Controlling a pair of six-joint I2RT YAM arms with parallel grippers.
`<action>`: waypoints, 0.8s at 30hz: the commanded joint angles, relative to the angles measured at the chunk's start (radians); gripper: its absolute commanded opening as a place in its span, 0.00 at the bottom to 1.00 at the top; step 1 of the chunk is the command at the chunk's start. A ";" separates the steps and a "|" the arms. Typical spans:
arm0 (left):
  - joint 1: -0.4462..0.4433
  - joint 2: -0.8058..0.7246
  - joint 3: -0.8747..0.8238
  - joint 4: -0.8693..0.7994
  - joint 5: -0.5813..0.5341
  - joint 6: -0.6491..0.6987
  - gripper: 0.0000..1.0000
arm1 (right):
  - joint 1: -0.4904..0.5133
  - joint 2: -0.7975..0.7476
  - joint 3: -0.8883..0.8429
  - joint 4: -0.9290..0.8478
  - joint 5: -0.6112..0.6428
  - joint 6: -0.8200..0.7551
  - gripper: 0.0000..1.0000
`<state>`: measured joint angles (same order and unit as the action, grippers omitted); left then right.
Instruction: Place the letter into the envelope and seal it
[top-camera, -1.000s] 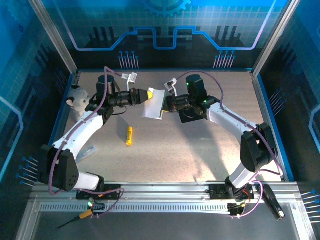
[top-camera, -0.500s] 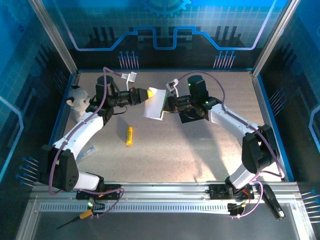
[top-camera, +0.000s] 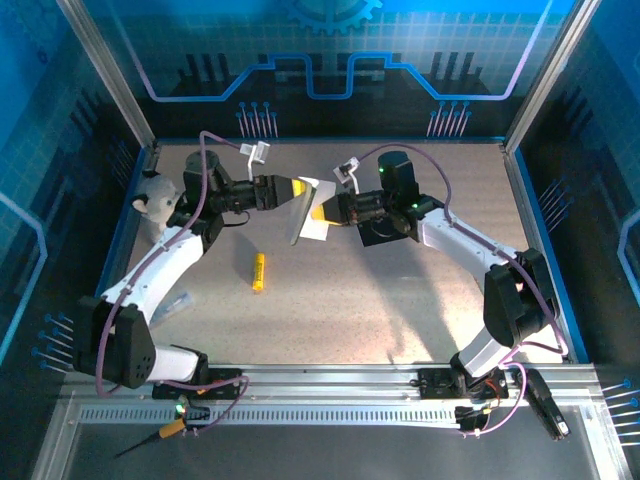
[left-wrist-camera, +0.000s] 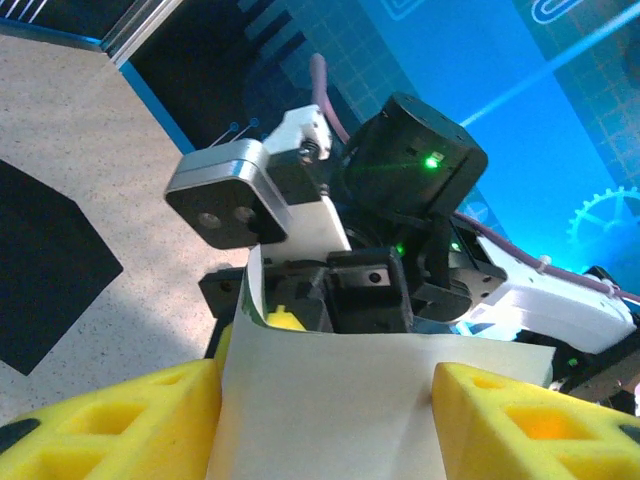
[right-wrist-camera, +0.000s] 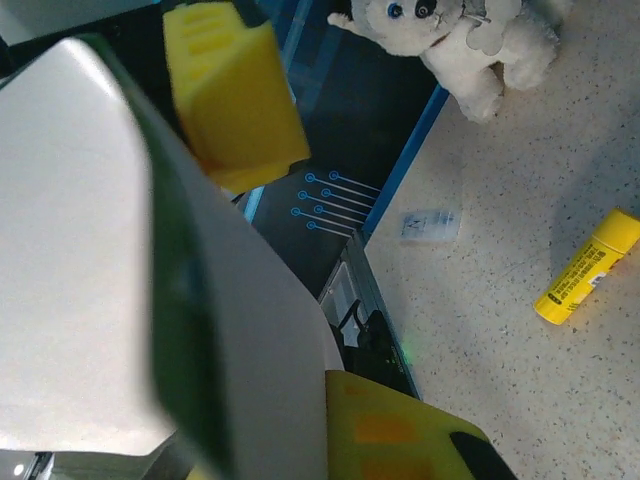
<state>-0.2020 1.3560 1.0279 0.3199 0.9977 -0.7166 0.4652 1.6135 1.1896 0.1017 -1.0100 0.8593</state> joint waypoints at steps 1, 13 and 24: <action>0.007 -0.019 0.015 0.000 0.051 0.030 0.54 | -0.005 -0.018 -0.020 0.089 -0.033 0.053 0.04; 0.007 0.041 0.007 0.064 0.033 0.002 0.26 | 0.039 0.006 -0.027 0.237 -0.061 0.157 0.04; 0.033 0.049 0.011 0.094 0.004 -0.027 0.01 | 0.047 -0.019 -0.057 0.088 -0.033 0.047 0.07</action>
<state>-0.1932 1.4006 1.0275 0.3496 1.0130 -0.7353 0.4965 1.6138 1.1603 0.2844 -1.0279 0.9657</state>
